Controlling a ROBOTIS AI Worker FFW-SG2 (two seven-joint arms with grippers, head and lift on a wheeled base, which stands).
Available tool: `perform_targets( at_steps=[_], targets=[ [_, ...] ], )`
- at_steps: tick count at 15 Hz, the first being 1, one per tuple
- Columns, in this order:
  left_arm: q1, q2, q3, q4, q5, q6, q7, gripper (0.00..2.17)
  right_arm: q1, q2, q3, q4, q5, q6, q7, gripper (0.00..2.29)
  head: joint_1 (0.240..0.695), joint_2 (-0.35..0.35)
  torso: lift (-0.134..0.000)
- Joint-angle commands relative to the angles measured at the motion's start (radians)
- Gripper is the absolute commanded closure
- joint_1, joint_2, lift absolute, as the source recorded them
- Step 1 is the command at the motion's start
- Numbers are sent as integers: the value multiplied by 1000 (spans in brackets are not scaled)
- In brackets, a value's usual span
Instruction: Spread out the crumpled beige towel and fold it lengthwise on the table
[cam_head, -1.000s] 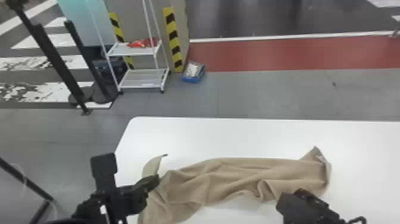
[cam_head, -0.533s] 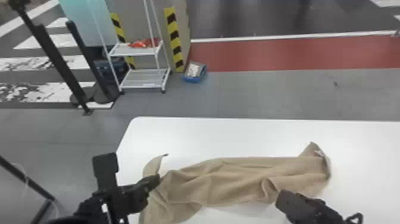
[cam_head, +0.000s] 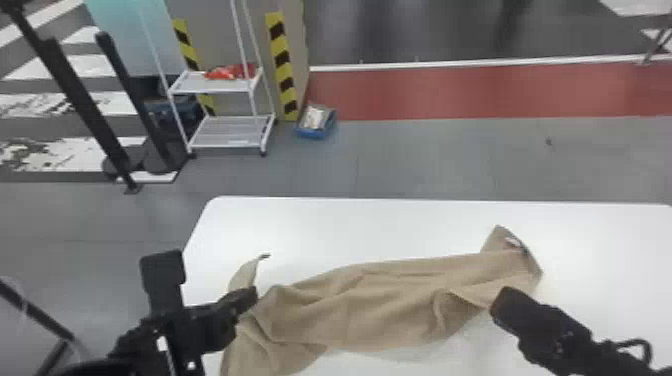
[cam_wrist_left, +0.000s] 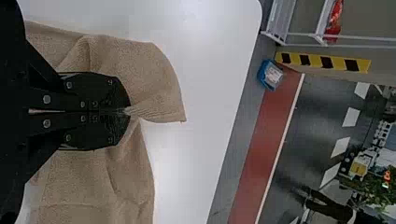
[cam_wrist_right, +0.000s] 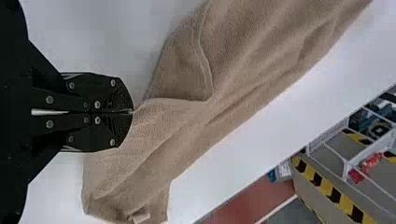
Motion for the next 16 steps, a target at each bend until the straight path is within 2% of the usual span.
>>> perform_targets(
  at_steps=[1,3,4,7,9,12,15,16],
  targets=[
    [-8,-1,-6,-8,0,2,2,1409,-7,5,-97,-91,-80,2,1,1663,695,100,0],
    [-28,-1,-10,-28,17,21,2,1409,-37,8,-175,-157,-123,11,4,1663,695,64,0],
    [-45,-1,-15,-31,25,33,2,1409,-52,8,-204,-174,-140,17,7,1663,695,22,0],
    [-131,-1,-17,-37,81,103,19,1409,-146,8,-284,-185,-192,76,10,1666,695,-41,0],
    [-230,-1,-21,-25,87,146,24,1409,-213,6,-301,-177,-200,97,7,1663,695,-77,0],
    [-418,1,-87,170,75,162,22,1409,-350,-4,-292,-83,-189,159,1,1663,695,-122,0],
    [-626,1,-95,417,75,159,22,1409,-491,-11,-278,24,-175,211,-21,1663,695,-152,0],
    [-686,1,-95,480,61,159,22,1409,-538,-15,-278,64,-172,220,-30,1663,683,-156,0]
  ],
)
